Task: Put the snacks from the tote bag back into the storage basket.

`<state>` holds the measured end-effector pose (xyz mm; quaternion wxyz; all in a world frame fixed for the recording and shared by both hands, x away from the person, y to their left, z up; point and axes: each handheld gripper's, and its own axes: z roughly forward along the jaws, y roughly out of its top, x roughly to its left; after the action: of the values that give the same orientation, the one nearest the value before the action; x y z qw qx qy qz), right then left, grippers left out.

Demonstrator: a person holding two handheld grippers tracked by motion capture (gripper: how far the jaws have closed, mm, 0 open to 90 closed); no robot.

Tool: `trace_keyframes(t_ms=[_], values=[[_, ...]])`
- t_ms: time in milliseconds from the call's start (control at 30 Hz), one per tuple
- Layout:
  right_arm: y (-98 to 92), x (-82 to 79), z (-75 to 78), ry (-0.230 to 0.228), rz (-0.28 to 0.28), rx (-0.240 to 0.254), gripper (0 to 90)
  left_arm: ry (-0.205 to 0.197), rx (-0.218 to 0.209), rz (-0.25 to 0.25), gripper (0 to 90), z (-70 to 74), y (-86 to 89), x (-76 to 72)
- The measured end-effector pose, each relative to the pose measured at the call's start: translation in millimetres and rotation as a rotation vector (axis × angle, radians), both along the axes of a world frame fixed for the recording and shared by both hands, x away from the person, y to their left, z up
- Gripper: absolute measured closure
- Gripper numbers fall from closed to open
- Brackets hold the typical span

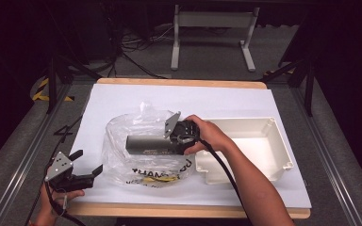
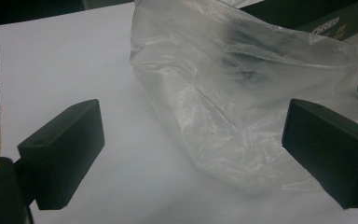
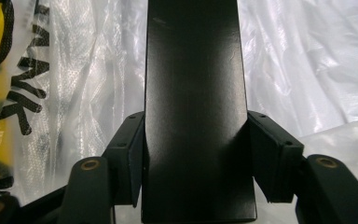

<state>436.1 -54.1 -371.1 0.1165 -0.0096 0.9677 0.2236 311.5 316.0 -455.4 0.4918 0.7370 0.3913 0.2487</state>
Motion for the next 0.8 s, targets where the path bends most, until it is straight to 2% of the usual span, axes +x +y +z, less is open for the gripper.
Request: trace_keyframes(t_ms=[333,467,567,800], values=[[-1.7,-3.7,17.2,-0.030,0.009,0.036,43.0,0.005,-0.014,-0.008,6.6,0.1,0.9,-0.5],[-2.3,-8.2,25.7,-0.047,0.011,0.045,43.0,0.006,0.018,0.002,6.5,0.0,-0.5,-0.8],[-3.6,-11.1,30.0,-0.059,0.023,0.049,43.1,0.004,0.020,0.003,6.3,0.1,-1.1,-0.8],[-12.0,-17.1,41.2,-0.074,0.034,0.061,43.1,0.002,0.005,0.008,6.1,0.7,0.6,-1.3]])
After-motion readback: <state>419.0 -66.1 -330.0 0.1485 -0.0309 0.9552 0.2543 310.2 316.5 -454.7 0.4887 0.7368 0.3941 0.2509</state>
